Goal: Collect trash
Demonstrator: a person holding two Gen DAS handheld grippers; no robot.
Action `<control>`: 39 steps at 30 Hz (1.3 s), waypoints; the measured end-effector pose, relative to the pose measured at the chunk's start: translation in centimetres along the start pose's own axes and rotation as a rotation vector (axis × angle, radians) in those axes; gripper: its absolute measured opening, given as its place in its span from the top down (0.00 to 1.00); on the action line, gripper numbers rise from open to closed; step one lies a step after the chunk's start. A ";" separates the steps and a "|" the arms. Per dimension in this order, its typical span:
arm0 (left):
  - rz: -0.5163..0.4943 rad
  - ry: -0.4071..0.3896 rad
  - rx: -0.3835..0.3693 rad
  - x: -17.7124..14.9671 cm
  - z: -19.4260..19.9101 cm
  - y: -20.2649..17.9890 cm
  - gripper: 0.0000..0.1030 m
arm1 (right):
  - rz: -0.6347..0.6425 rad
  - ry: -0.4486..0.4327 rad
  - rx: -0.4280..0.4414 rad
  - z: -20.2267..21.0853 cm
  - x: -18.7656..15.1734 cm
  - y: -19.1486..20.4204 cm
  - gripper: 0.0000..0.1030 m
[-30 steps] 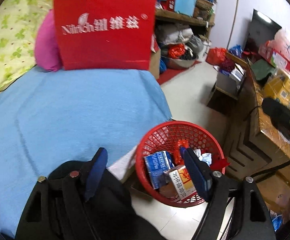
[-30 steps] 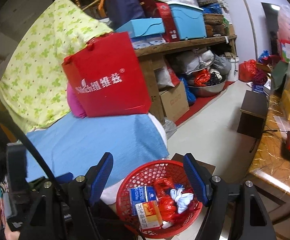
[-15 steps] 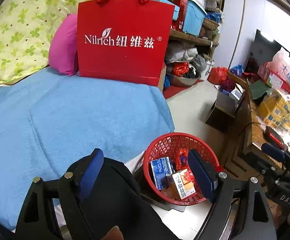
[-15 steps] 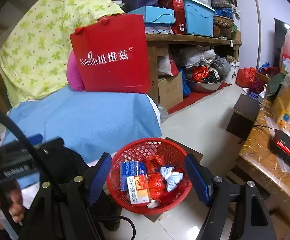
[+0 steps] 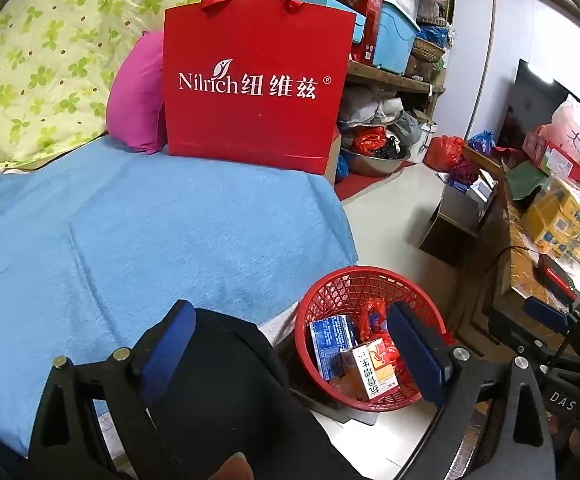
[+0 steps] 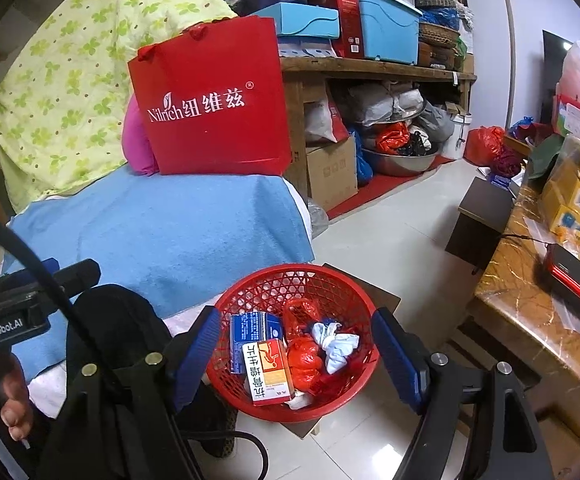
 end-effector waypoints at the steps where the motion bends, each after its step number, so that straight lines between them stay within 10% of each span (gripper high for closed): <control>1: -0.002 -0.001 0.002 0.0 0.1 0.0 0.06 | -0.002 -0.002 -0.002 0.0 0.0 0.0 0.22; 39: -0.088 -0.038 0.076 0.0 1.1 -1.3 0.06 | -0.043 -0.015 -0.018 -0.2 -0.3 -0.5 0.22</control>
Point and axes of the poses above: each gripper's, at about its wrist camera, not at the fingertips, and z roughly against the way its jaws point, y to its left, x to its top, the point moved 3 cm from there along -z, roughly the way its jaws point
